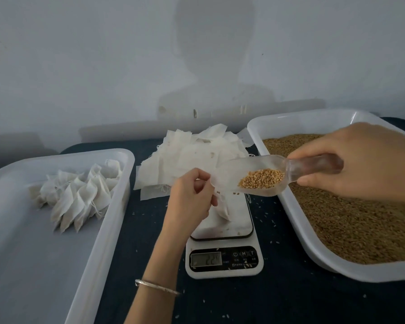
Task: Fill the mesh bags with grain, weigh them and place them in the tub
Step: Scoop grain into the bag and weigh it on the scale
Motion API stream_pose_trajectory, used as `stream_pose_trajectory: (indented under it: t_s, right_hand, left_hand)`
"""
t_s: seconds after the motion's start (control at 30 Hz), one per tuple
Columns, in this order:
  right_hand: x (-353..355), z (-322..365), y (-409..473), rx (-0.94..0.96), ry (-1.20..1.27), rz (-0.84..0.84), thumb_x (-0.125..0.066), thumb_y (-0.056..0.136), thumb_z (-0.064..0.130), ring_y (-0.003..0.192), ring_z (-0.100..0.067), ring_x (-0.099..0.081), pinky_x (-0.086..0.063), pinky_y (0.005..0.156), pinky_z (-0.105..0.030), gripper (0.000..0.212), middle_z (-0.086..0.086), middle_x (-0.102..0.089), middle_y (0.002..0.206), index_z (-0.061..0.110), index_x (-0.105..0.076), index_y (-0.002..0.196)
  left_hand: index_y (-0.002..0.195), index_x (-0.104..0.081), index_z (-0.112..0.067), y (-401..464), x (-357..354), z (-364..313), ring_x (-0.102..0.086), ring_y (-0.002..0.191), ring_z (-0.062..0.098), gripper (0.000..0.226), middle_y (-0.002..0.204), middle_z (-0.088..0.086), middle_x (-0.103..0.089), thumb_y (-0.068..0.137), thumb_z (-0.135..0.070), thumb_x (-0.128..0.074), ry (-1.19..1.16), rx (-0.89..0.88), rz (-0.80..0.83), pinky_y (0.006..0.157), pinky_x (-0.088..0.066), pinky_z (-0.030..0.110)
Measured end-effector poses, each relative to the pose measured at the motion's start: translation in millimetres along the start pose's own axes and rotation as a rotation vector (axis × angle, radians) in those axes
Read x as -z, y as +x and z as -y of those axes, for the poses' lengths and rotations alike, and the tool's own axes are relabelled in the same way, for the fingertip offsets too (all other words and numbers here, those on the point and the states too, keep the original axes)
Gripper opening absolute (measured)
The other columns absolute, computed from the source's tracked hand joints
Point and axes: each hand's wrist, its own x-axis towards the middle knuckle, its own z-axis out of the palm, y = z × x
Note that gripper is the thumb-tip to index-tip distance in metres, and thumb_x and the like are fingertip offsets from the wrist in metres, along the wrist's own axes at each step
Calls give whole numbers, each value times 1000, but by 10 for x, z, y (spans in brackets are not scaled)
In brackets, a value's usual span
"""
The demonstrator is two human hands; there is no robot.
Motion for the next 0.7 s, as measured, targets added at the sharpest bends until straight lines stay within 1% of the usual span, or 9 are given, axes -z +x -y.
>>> stream_pose_trajectory:
  t_s: [0.07, 0.1, 0.17, 0.2, 0.27, 0.3, 0.47, 0.7]
  right_hand:
    - [56, 20, 17, 22, -56, 27, -45, 59, 67, 67, 6, -57, -52, 67, -31, 40, 38, -59, 69, 69, -54, 98]
    - [79, 32, 30, 37, -86, 24, -45, 60, 67, 65, 8, -55, -48, 62, -27, 41, 42, -56, 68, 68, -54, 100]
    - [113, 43, 54, 59, -150, 7, -45, 62, 65, 60, 9, -51, -38, 55, -20, 40, 52, -48, 74, 65, -56, 100]
    - [126, 44, 63, 64, -176, -3, -45, 64, 64, 58, 9, -50, -36, 53, -20, 37, 51, -49, 76, 63, -56, 99]
    - [137, 32, 81, 68, -229, -15, -52, 72, 61, 58, 7, -51, -38, 54, -21, 28, 33, -60, 68, 62, -55, 99]
    - [137, 24, 92, 67, -253, -19, -55, 74, 58, 59, 5, -52, -40, 54, -22, 25, 29, -60, 68, 62, -55, 98]
    - [124, 28, 146, 62, -322, -16, -54, 74, 53, 64, 0, -56, -45, 56, -24, 21, 22, -65, 79, 57, -59, 94]
    - [114, 24, 154, 58, -355, -13, -56, 76, 51, 62, 0, -54, -40, 52, -21, 18, 22, -63, 76, 56, -60, 93]
  left_hand:
    - [90, -58, -14, -18, -28, -9, -43, 45, 12, 15, 54, -1, -62, 97, -9, -46, -3, -1, 6, 42, -38, 24]
    - [90, -58, -13, -26, -37, -11, -43, 46, 14, 15, 55, 0, -63, 97, -8, -45, -12, -5, 9, 42, -38, 25]
    - [90, -57, -11, -38, -50, -12, -44, 48, 18, 15, 56, 1, -64, 98, -9, -44, -36, -14, 11, 43, -38, 27]
    - [90, -57, -10, -42, -55, -13, -44, 48, 18, 15, 57, 2, -64, 99, -10, -45, -48, -17, 10, 44, -38, 27]
    - [88, -57, -9, -44, -61, -10, -43, 46, 18, 15, 56, 2, -64, 99, -13, -47, -69, -19, 8, 44, -38, 28]
    - [88, -57, -9, -44, -65, -7, -43, 45, 17, 15, 56, 3, -64, 98, -14, -48, -76, -19, 7, 43, -38, 27]
    - [88, -59, -8, -60, -97, 7, -44, 46, 16, 15, 56, 2, -65, 98, -14, -50, -77, -24, 10, 43, -40, 24]
    - [87, -59, -10, -51, -118, 10, -46, 45, 15, 15, 56, 0, -66, 98, -13, -49, -48, -39, -1, 42, -41, 20]
